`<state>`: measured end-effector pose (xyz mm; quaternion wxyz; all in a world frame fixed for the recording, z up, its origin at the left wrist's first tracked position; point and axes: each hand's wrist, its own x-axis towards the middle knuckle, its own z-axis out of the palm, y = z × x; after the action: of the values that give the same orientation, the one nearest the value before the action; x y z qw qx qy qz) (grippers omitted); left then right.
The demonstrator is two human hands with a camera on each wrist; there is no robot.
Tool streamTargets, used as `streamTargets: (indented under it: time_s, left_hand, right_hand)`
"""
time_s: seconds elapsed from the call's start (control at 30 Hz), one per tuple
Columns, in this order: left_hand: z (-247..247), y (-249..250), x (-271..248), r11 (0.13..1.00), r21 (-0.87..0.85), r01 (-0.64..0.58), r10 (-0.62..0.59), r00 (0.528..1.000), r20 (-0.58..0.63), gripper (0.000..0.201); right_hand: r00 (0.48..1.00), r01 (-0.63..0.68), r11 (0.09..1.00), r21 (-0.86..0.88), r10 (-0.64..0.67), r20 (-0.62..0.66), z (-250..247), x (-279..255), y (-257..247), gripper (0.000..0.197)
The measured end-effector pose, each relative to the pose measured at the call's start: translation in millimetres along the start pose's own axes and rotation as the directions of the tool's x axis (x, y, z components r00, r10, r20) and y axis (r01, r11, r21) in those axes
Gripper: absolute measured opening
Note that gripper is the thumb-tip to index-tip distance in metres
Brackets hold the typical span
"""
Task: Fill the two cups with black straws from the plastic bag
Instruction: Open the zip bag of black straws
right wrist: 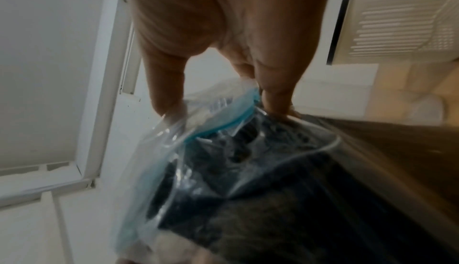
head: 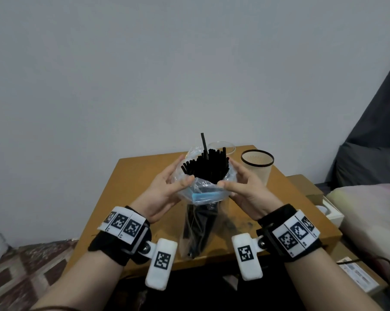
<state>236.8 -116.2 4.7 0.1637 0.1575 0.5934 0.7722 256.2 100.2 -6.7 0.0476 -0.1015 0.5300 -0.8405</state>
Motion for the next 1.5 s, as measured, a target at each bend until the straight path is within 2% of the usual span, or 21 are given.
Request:
streamTargets:
  time_s: [0.1,0.2,0.23,0.43,0.53,0.63,0.77,0.9,1.0,1.07,1.13,1.23,1.33,1.37,1.43,1.5]
  left_hand:
    - [-5.0,-7.2,-0.9,0.999,0.035,-0.029,0.028,0.999,0.042,0.117]
    - [-3.7,-11.7,-4.7,0.979,0.192,-0.072,0.064,0.997,0.046,0.112]
    - [-2.7,-11.9,-6.2,0.975,0.208,-0.076,0.068,0.997,0.046,0.111]
    - [-5.9,-15.6,-10.6,0.944,0.321,-0.073,0.061,0.997,0.047,0.131]
    - [-4.4,-20.9,-13.2,0.926,0.372,-0.065,0.047,0.997,0.058,0.132]
    - [-2.3,-25.1,-12.3,0.924,0.378,-0.058,0.042,0.998,0.050,0.131]
    - [-8.2,-27.5,-8.3,0.863,0.504,-0.037,0.032,0.999,0.020,0.115]
    - [-7.5,-26.8,-4.4,0.770,0.636,-0.054,0.100,0.994,-0.037,0.083]
    - [-8.8,-28.2,-4.7,0.751,0.654,-0.091,0.176,0.982,-0.066,0.068]
    - [-9.2,-28.7,-5.2,0.782,0.616,-0.095,0.195,0.976,-0.097,0.063]
    - [-6.1,-26.7,-6.3,0.806,0.580,-0.117,0.225,0.967,-0.118,0.066]
    - [-6.5,-23.4,-4.7,0.797,0.588,-0.136,0.270,0.951,-0.147,0.077]
    - [-7.3,-17.9,-3.8,0.682,0.726,-0.087,0.282,0.947,-0.151,0.083]
    - [-6.7,-16.3,-2.8,0.674,0.736,-0.070,0.263,0.953,-0.151,0.085]
    - [-2.0,-15.2,-2.9,0.685,0.727,-0.058,0.211,0.970,-0.121,0.105]
    - [4.9,-16.4,-6.0,0.656,0.754,-0.032,0.179,0.977,-0.113,0.127]
  right_hand:
    - [1.000,0.028,0.999,-0.023,-0.028,-0.006,-1.1,-0.2,4.0,0.098]
    - [0.999,0.044,0.984,-0.171,-0.046,-0.012,-1.0,-0.3,10.0,0.129]
    - [0.999,0.049,0.971,-0.234,-0.053,-0.012,-0.5,-0.3,11.7,0.133]
    - [0.998,0.059,0.899,-0.434,-0.048,0.038,-0.9,-2.2,13.2,0.130]
    - [0.997,0.057,0.853,-0.519,-0.018,0.079,-3.7,-5.4,9.9,0.129]
    - [0.994,0.105,0.807,-0.581,-0.062,0.095,-6.3,-6.0,11.2,0.121]
    - [0.992,0.123,0.800,-0.587,-0.121,0.043,-6.2,-7.8,20.4,0.104]
    - [0.976,0.138,0.805,-0.577,-0.210,-0.061,-0.8,-12.4,28.1,0.085]
    - [0.947,0.110,0.705,-0.701,-0.288,-0.141,-0.5,-13.9,33.4,0.096]
    - [0.937,0.075,0.629,-0.774,-0.310,-0.161,0.6,-14.8,31.8,0.113]
    - [0.931,0.085,0.593,-0.800,-0.334,-0.149,4.2,-16.8,26.3,0.121]
    - [0.918,0.129,0.555,-0.822,-0.380,-0.112,9.9,-16.2,13.1,0.103]
    - [0.900,0.148,0.486,-0.861,-0.428,-0.087,8.3,-6.5,3.4,0.074]
    - [0.894,0.140,0.454,-0.880,-0.441,-0.085,7.8,-3.2,0.8,0.067]
    - [0.890,0.108,0.400,-0.910,-0.448,-0.091,8.1,1.8,-4.4,0.059]
    - [0.897,0.089,0.362,-0.928,-0.434,-0.083,8.5,5.5,-8.0,0.055]
